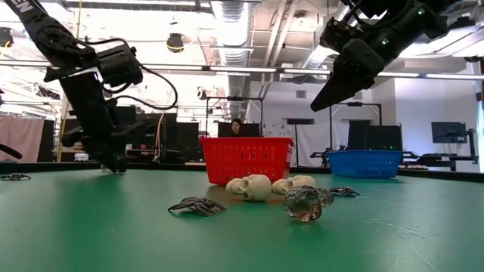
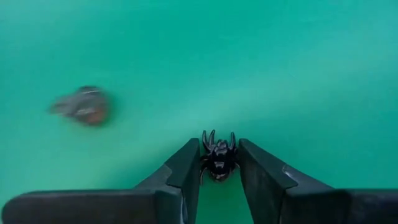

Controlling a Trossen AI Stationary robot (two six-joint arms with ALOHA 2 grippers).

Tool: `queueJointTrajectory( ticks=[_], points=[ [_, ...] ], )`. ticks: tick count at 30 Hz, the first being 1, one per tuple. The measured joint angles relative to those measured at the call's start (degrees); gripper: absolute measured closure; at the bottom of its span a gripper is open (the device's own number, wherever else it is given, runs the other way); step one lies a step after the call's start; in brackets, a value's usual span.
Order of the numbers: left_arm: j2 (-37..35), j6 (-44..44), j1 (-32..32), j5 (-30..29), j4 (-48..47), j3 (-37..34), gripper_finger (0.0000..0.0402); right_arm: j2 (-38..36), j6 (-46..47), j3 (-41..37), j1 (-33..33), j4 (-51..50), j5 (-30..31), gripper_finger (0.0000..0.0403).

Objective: Sort Halloween decoration
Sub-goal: Put the black spider toy into the red bin

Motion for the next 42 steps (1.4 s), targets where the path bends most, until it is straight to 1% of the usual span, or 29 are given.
queueJointTrajectory(
  ticks=[3, 6, 11, 14, 15, 17, 20, 23, 26, 30, 33, 36, 42],
  points=[
    [0.0, 0.22, -0.02, 4.38, 3.23, 0.0, 0.031, 0.0, -0.02, 0.0, 0.04, -0.15, 0.0, 0.0155],
    [0.0, 1.02, -0.02, 9.8, 8.54, 0.02, 0.0311, 0.0, -0.02, 0.0, 0.04, -0.22, 0.0, 0.0155],
    [0.0, 1.08, -1.56, 19.42, 21.0, 0.02, 0.0311, 0.0, -0.02, 0.0, 0.04, -0.37, 0.0, 0.0155],
    [0.0, 1.98, -3.28, 21.99, 26.29, 0.12, 0.0311, 0.0, -0.04, 0.0, 0.04, -0.39, 0.0, 0.0155],
    [0.0, 2.41, -3.57, 21.91, 26.45, 0.32, 0.0311, -0.01, -0.04, 0.0, 0.04, -0.38, 0.0, 0.0155],
    [0.0, 2.83, -3.72, 19.86, 24.14, 0.93, 0.0311, 0.0, -0.04, 0.0, 0.04, -0.39, 0.0, 0.0155],
    [0.0, 3.09, -3.72, 13.3, 16.2, 1.71, 0.0308, 0.0, -0.06, 0.0, 0.04, -0.39, 0.0, 0.0155],
    [0.0, 4.06, -3.69, 8.71, 9.62, 1.75, 0.0295, 0.0, -0.06, 0.0, 0.04, -0.39, 0.0, 0.0155],
    [0.0, 4.85, -3.72, 6.17, 5.34, 1.77, 0.0275, -0.01, -0.08, 0.0, 0.04, -0.37, 0.0, 0.0155],
    [0.0, 8.08, -3.72, 5.85, 4.86, 1.77, 0.0248, 0.0, -0.08, 0.0, 0.04, -0.37, 0.0, 0.0155],
    [0.0, 11.38, -3.72, 5.84, 4.76, 1.77, 0.0236, 0.0, 0.07, 0.0, 0.04, -0.37, -0.02, 0.0155],
    [0.0, 12.19, -3.72, 5.78, 4.78, 1.63, 0.0233, 0.0, 0.43, 0.0, 0.04, -0.37, -0.02, 0.0155],
    [0.0, 12.91, -3.72, 5.76, 8.97, -1.14, 0.0233, 0.0, 0.44, 0.0, 0.04, -0.37, 0.0, 0.0155]
  ],
)
